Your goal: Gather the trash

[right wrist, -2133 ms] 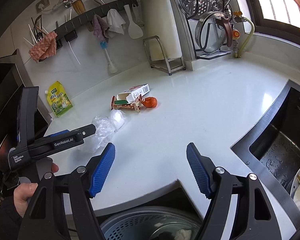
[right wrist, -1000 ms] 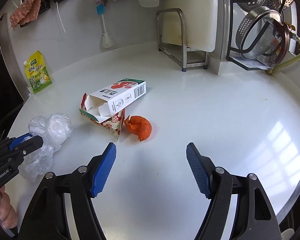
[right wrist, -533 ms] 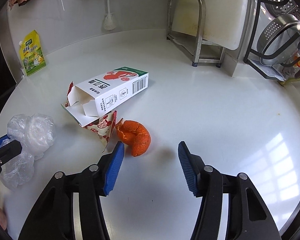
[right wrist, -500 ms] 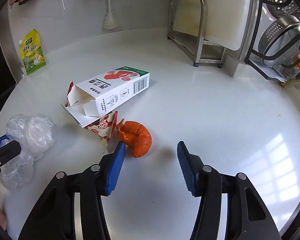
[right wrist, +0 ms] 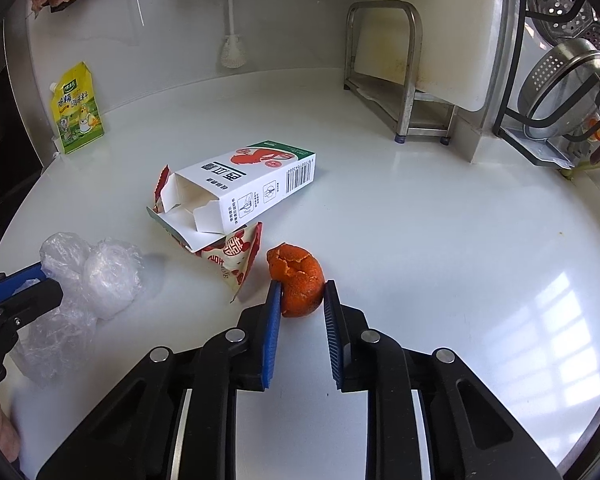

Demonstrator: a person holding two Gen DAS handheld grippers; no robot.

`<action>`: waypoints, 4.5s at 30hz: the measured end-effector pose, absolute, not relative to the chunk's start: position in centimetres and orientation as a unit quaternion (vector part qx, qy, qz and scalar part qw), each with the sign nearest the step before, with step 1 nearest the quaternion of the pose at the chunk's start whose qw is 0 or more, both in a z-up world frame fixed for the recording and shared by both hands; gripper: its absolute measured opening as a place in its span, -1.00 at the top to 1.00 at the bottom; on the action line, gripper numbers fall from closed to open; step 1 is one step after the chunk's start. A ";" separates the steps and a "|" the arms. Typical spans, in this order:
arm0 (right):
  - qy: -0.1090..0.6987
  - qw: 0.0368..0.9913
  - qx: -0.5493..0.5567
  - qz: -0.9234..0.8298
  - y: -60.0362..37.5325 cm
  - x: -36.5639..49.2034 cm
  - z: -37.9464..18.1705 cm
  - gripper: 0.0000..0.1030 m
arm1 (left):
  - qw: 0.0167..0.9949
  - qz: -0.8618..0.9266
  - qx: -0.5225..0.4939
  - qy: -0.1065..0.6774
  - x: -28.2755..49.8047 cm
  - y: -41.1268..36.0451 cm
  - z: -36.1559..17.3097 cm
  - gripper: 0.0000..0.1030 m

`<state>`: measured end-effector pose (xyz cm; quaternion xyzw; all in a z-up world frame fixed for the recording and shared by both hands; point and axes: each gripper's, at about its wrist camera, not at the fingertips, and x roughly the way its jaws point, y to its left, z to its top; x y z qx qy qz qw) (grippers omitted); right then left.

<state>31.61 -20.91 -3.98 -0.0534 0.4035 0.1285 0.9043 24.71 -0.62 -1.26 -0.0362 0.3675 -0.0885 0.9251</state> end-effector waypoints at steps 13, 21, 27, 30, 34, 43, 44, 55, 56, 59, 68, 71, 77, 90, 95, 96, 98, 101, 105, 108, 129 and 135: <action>0.365 0.928 0.008 0.074 -23.8 20.5 -1.6 0.61 | 0.932 -0.097 -0.028 0.348 19.4 -0.7 1.2 0.48; 0.362 0.928 0.042 0.078 -23.2 14.4 -2.1 0.61 | 0.928 -0.094 -0.044 0.359 17.4 1.3 1.2 0.37; 0.360 0.927 0.067 0.078 -23.4 12.2 -2.7 0.61 | 0.934 -0.081 -0.035 0.345 17.6 1.6 1.4 -0.42; 0.355 0.928 0.081 0.080 -23.8 11.9 -2.7 0.61 | 0.932 -0.080 -0.024 0.353 18.8 0.6 1.1 -0.48; 0.350 0.929 0.089 0.086 -24.2 11.9 -2.6 0.61 | 0.923 -0.086 -0.029 0.375 21.1 -0.6 0.3 -0.63; 0.349 0.926 0.105 0.097 -24.6 12.2 -3.2 0.61 | 0.904 -0.064 -0.018 0.422 25.1 -2.4 -2.3 -0.66; 0.349 0.926 0.106 0.097 -24.7 12.3 -3.2 0.61 | 0.902 -0.063 -0.015 0.426 25.2 -2.6 -2.5 -0.66; 0.353 0.923 0.115 0.099 -24.5 11.2 -3.4 0.61 | 0.892 -0.075 -0.005 0.445 25.0 -3.2 -3.6 0.64; 0.353 0.923 0.116 0.099 -24.4 10.9 -3.4 0.61 | 0.893 -0.076 -0.005 0.443 24.7 -3.1 -3.5 0.68; 0.355 0.922 0.117 0.098 -24.3 10.0 -3.5 0.61 | 0.899 -0.075 -0.005 0.432 23.1 -2.8 -2.8 0.70; 0.355 0.922 0.127 0.086 -24.2 5.3 -3.3 0.61 | 0.915 -0.070 0.013 0.397 15.2 -2.3 -0.4 0.70; 0.354 0.922 0.129 0.085 -24.1 3.2 -3.3 0.61 | 0.917 -0.073 0.017 0.393 12.2 -2.3 -0.3 0.70; 0.361 0.921 0.121 0.081 -24.0 -0.9 -4.1 0.61 | 0.916 -0.090 0.025 0.389 6.4 -2.9 -1.2 0.70; 0.379 0.916 0.111 0.073 -24.4 -7.3 -7.1 0.61 | 0.897 -0.144 0.028 0.417 -1.0 -6.1 -5.2 0.70; 0.386 0.914 0.110 0.065 -24.3 -8.2 -8.0 0.61 | 0.886 -0.148 0.034 0.437 -1.8 -6.7 -6.9 0.70; 0.387 0.914 0.108 0.064 -24.2 -8.4 -8.2 0.61 | 0.885 -0.148 0.036 0.440 -1.9 -6.7 -7.1 0.70; 0.389 0.914 0.103 0.060 -24.1 -8.7 -8.5 0.61 | 0.882 -0.150 0.040 0.445 -2.1 -6.9 -7.5 0.70; 0.392 0.912 0.107 0.060 -24.1 -8.9 -9.0 0.61 | 0.877 -0.154 0.045 0.453 -1.9 -7.1 -7.8 0.70; 0.396 0.910 0.109 0.057 -24.1 -8.7 -9.2 0.61 | 0.873 -0.160 0.048 0.458 -1.7 -7.4 -7.8 0.69; 0.398 0.909 0.112 0.056 -24.3 -8.5 -9.3 0.61 | 0.872 -0.162 0.048 0.459 -1.6 -7.4 -7.8 0.67; 0.390 0.911 0.124 0.049 -24.8 -8.7 -9.2 0.17 | 0.873 -0.157 0.043 0.460 -1.9 -7.1 -8.2 -0.18; 0.385 0.912 0.131 0.049 -25.1 -8.7 -9.0 0.03 | 0.876 -0.156 0.037 0.455 -2.0 -6.9 -7.9 -0.46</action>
